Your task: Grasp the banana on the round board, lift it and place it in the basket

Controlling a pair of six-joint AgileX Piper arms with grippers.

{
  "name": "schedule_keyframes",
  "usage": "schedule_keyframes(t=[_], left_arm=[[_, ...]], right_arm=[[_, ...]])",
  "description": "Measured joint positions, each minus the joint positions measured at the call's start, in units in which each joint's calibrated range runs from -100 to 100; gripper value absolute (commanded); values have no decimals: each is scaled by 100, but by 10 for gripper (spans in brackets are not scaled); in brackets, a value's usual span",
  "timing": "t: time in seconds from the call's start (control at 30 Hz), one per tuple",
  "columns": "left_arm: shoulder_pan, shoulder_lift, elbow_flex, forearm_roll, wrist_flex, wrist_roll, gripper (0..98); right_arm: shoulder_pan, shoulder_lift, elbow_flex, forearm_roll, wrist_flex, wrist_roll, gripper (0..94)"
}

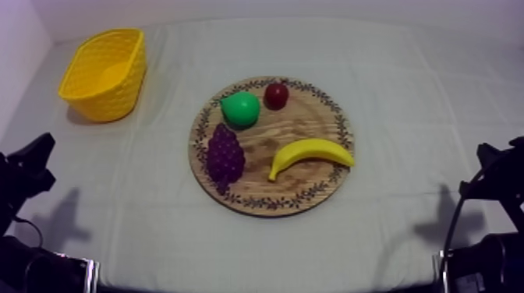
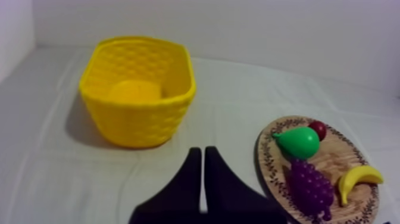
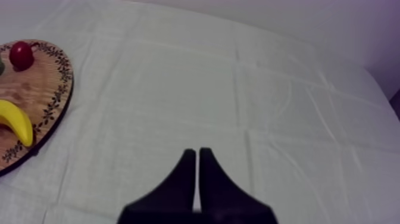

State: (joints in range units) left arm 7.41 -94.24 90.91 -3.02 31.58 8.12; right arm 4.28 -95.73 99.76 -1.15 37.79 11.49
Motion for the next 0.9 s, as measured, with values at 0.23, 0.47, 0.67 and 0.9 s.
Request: schedule_keyframes(t=[0.23, 0.47, 0.67, 0.9], left_arm=[[446, 1164, -1414, -341, 38, 17, 1], [1063, 2590, -3209, -514, 446, -262, 1], [1700, 3822, -4700, -557, 784, -623, 1], [2511, 5124, -6397, -593, 1485, -971, 3]], right_arm=[[0, 0, 0, 0, 0, 0, 3], [0, 0, 0, 0, 0, 0, 3], [0, 0, 0, 0, 0, 0, 3], [0, 0, 0, 0, 0, 0, 3]])
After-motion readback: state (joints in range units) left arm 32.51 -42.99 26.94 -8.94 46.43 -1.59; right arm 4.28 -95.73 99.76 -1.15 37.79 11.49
